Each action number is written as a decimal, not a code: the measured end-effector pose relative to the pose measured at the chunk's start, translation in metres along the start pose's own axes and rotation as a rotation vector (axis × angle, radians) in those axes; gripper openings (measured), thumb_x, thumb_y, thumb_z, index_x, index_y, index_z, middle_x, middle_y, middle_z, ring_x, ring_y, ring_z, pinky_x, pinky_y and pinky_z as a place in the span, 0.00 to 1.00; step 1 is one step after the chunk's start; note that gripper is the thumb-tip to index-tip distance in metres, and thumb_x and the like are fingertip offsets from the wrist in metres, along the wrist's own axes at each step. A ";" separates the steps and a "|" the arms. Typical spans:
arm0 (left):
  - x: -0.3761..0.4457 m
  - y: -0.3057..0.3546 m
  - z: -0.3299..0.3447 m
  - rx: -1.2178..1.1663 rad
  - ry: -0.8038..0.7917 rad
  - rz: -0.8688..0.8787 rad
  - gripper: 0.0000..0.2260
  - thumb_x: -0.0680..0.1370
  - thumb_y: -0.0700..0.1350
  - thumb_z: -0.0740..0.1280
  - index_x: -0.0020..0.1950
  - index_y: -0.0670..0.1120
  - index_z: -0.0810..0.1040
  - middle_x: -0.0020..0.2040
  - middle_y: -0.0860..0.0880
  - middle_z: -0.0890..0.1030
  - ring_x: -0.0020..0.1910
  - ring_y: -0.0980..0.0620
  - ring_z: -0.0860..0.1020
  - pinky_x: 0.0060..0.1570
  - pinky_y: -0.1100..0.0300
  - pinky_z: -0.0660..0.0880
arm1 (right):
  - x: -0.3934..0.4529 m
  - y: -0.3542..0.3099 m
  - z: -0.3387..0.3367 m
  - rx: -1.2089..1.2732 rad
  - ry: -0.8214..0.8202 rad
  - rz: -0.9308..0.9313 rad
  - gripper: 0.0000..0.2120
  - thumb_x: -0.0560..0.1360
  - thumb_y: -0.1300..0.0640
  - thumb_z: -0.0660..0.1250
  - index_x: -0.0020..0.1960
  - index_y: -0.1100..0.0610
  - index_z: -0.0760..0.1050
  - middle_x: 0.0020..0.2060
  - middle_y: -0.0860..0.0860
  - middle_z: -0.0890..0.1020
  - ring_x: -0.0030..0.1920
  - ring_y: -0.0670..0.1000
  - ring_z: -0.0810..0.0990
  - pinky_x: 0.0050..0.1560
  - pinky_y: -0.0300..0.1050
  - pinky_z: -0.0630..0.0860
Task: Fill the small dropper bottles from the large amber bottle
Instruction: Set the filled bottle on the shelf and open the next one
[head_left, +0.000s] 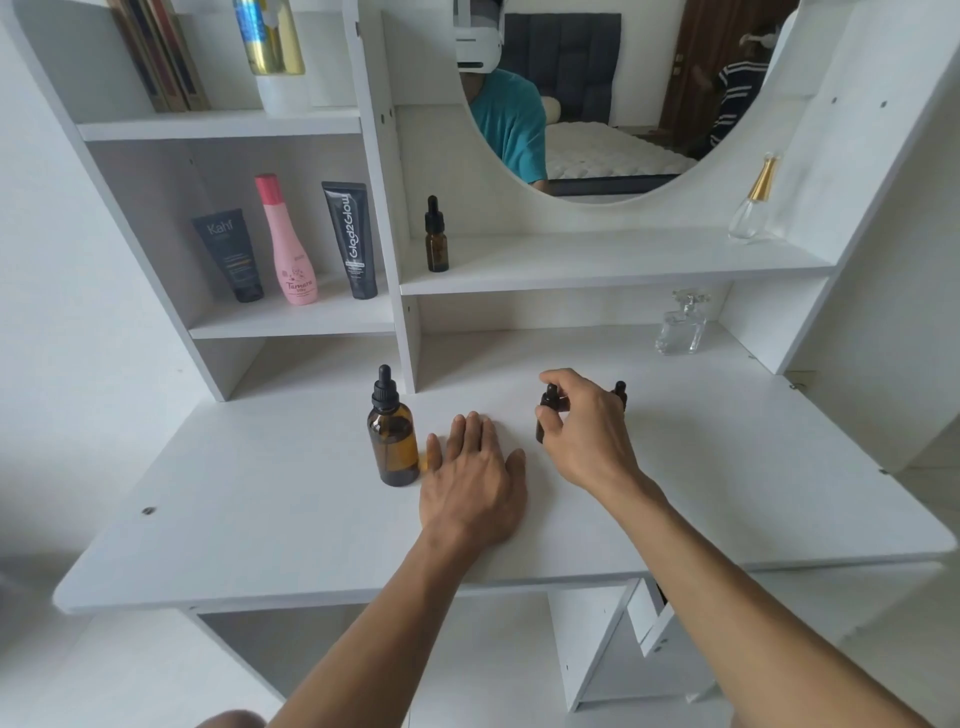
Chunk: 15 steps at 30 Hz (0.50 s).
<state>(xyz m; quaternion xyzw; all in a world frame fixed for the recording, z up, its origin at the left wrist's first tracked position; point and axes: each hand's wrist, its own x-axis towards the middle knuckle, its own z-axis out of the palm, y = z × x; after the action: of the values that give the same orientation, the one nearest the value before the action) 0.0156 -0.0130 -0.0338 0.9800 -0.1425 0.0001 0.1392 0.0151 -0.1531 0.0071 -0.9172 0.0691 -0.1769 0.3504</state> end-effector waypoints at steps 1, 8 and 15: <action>-0.001 0.000 0.000 -0.008 0.010 0.003 0.30 0.84 0.57 0.45 0.82 0.42 0.49 0.83 0.45 0.50 0.82 0.48 0.45 0.79 0.44 0.42 | 0.000 0.001 0.000 0.015 0.003 0.005 0.16 0.78 0.61 0.68 0.65 0.55 0.77 0.54 0.53 0.83 0.56 0.55 0.81 0.55 0.41 0.63; -0.006 -0.001 -0.003 -0.184 0.194 0.029 0.25 0.82 0.57 0.57 0.75 0.45 0.66 0.72 0.46 0.73 0.73 0.46 0.67 0.73 0.48 0.61 | -0.008 -0.010 -0.008 0.107 0.019 -0.059 0.13 0.78 0.62 0.69 0.62 0.56 0.79 0.49 0.52 0.83 0.51 0.52 0.82 0.59 0.47 0.77; -0.012 -0.004 -0.006 -0.482 0.327 0.047 0.16 0.73 0.51 0.69 0.60 0.48 0.76 0.53 0.51 0.82 0.55 0.48 0.77 0.53 0.49 0.75 | -0.024 -0.028 -0.005 0.143 -0.083 -0.164 0.13 0.76 0.60 0.72 0.60 0.55 0.80 0.46 0.48 0.84 0.48 0.47 0.82 0.51 0.33 0.74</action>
<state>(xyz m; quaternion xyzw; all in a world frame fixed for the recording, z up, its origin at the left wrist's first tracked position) 0.0053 -0.0041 -0.0294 0.9021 -0.1366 0.1277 0.3890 -0.0090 -0.1296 0.0225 -0.8989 -0.0336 -0.1715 0.4019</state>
